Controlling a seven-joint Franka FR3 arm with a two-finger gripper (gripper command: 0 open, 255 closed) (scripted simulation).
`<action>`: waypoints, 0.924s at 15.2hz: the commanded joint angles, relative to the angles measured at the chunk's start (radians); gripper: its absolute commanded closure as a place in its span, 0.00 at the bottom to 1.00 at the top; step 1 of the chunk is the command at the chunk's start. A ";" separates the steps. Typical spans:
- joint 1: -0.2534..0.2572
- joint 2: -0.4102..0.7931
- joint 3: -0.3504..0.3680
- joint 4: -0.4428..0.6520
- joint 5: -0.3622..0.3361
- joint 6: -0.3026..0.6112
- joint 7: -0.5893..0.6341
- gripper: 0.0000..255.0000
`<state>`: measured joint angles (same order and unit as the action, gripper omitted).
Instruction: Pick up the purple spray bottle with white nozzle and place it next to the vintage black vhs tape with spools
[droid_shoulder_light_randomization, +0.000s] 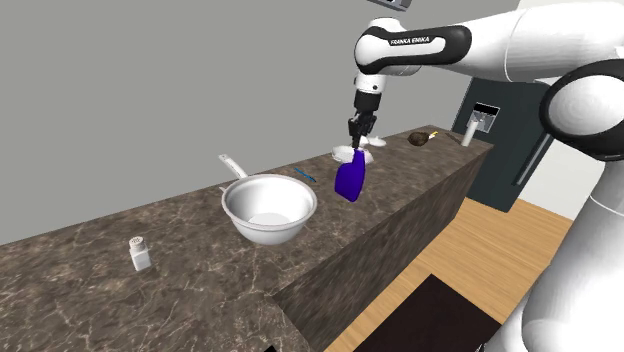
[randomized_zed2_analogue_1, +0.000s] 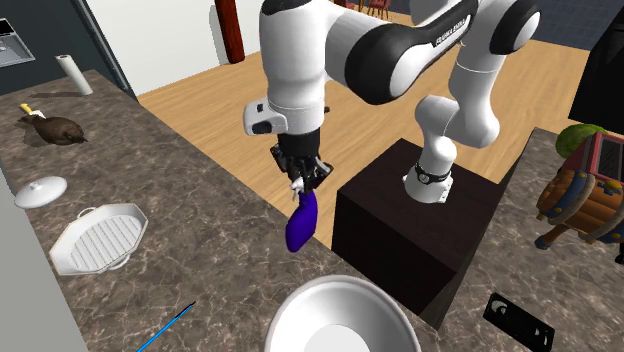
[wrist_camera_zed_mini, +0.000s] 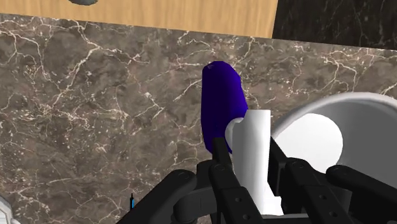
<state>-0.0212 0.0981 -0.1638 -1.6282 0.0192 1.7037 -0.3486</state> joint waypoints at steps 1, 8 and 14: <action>0.023 -0.055 0.017 -0.051 -0.010 -0.003 0.041 1.00; 0.092 -0.206 0.091 -0.168 -0.021 -0.036 0.187 1.00; 0.147 -0.301 0.167 -0.218 -0.010 -0.080 0.316 1.00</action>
<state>0.1173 -0.1942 -0.0087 -1.8456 0.0070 1.6322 -0.0531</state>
